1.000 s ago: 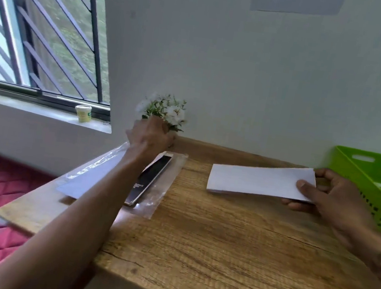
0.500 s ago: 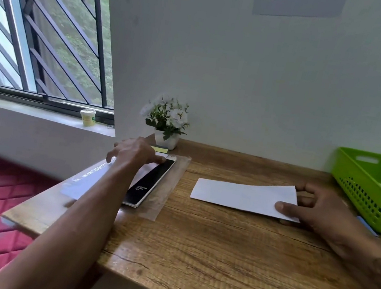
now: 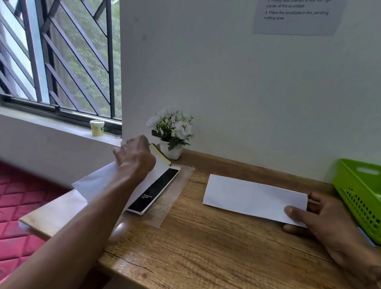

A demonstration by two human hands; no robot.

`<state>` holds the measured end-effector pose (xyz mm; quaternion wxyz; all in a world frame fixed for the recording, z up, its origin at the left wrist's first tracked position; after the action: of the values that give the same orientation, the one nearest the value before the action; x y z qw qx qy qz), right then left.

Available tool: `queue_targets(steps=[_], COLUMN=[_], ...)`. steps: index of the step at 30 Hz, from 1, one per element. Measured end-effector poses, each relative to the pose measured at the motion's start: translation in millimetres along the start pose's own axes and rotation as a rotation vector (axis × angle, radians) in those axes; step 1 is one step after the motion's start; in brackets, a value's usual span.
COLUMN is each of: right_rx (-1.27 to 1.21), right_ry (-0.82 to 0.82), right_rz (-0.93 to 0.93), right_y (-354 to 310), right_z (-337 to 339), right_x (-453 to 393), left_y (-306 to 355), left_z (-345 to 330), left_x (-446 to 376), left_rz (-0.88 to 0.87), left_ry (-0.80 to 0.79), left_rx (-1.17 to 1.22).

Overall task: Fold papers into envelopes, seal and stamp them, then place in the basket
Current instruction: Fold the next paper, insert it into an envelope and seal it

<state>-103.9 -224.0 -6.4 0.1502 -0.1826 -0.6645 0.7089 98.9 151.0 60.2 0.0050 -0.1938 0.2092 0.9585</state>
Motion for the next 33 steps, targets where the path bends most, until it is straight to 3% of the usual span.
queue_targets(steps=[5, 9, 13, 18, 22, 28, 33], right_rx=[-0.019, -0.032, -0.147, -0.259, -0.256, -0.055, -0.044], right_ry=[0.119, 0.172, 0.201, 0.261, 0.295, 0.28, 0.313], right_rz=[0.078, 0.177, 0.281, 0.306, 0.286, 0.333, 0.363], right_y=[-12.9, -34.1, -59.7, -60.1, -49.7, -41.1, -40.9], right_z=[8.3, 13.4, 28.7, 43.6, 46.0, 35.7, 32.0], right_x=[2.9, 7.9, 14.7, 12.2, 4.7, 2.4, 6.0], left_y=[3.9, 25.3, 74.6, 131.7, 146.7, 126.1, 125.5], left_z=[28.0, 45.6, 43.0, 5.6, -11.2, -30.7, -24.4], left_x=[27.6, 46.3, 52.5, 44.4, 46.1, 37.6, 36.4], left_rz=[-0.142, -0.387, -0.635, -0.821, -0.876, -0.844, -0.888], left_ry=[0.134, 0.252, 0.244, 0.168, 0.216, 0.215, 0.247], left_rx=[0.105, 0.229, 0.339, 0.319, 0.306, 0.457, 0.543])
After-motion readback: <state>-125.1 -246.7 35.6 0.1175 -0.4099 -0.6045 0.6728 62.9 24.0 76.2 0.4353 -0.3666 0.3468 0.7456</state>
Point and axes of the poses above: each hand's wrist, its own x-axis away from the middle knuckle, its own z-axis out of the back of the hand, y = z × x, the point moved 6 cm from there along -x, towards the middle knuckle, and after that the axes turned 2 degrees about -z, right-handed, at the moved point
